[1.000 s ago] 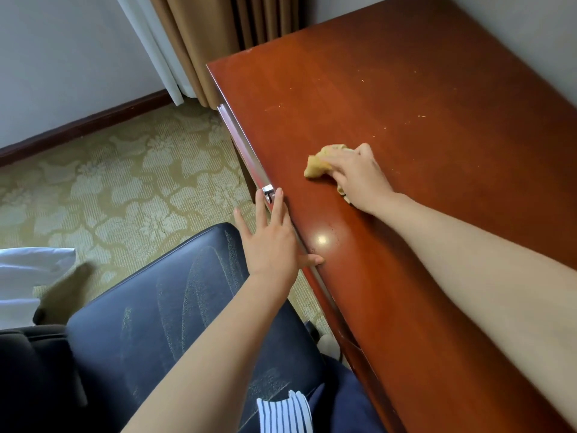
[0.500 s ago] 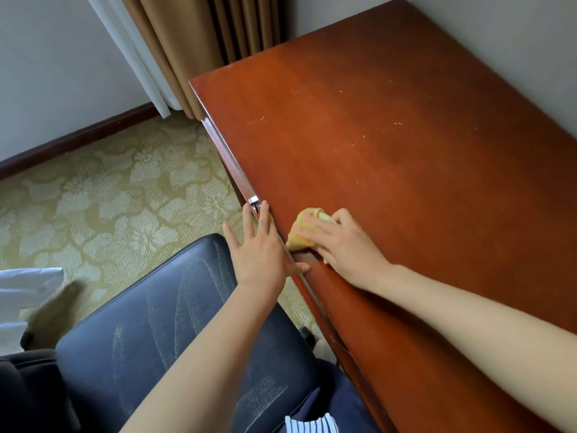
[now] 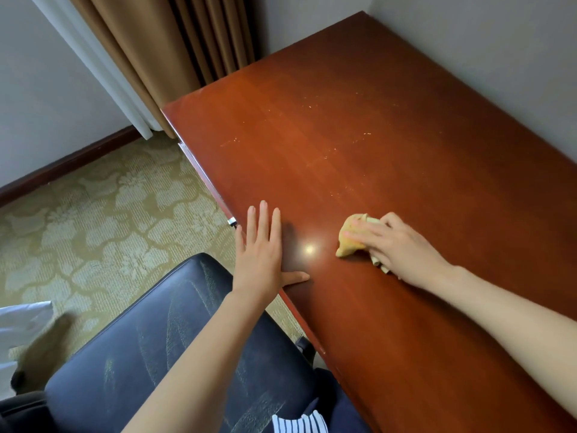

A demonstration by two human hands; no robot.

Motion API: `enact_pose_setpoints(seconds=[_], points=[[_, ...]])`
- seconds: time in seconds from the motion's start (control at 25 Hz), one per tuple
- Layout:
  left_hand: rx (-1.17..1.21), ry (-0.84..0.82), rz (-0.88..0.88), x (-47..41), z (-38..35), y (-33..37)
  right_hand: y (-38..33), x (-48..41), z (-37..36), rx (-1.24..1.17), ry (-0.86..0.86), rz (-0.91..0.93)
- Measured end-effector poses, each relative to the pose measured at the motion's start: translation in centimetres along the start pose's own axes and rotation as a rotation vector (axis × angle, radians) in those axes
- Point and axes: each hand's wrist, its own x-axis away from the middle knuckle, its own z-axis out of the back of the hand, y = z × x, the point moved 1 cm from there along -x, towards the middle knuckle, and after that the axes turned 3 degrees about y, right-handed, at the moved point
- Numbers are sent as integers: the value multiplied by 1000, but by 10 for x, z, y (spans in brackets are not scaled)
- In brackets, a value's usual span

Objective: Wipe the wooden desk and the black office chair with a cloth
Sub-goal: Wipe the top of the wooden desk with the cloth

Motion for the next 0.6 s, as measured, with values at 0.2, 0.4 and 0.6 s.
enact_pose_setpoints(seconds=[0.2,0.4,0.6], points=[[157,94,-15,-32,-11,28,59,-30,11,-42,84,-397],[113,253,65,-45,-30,41,93,-74,9,-111,266,-750],[155,288,87,-48,-37,41,82,-127,-4,-101,281,-792]])
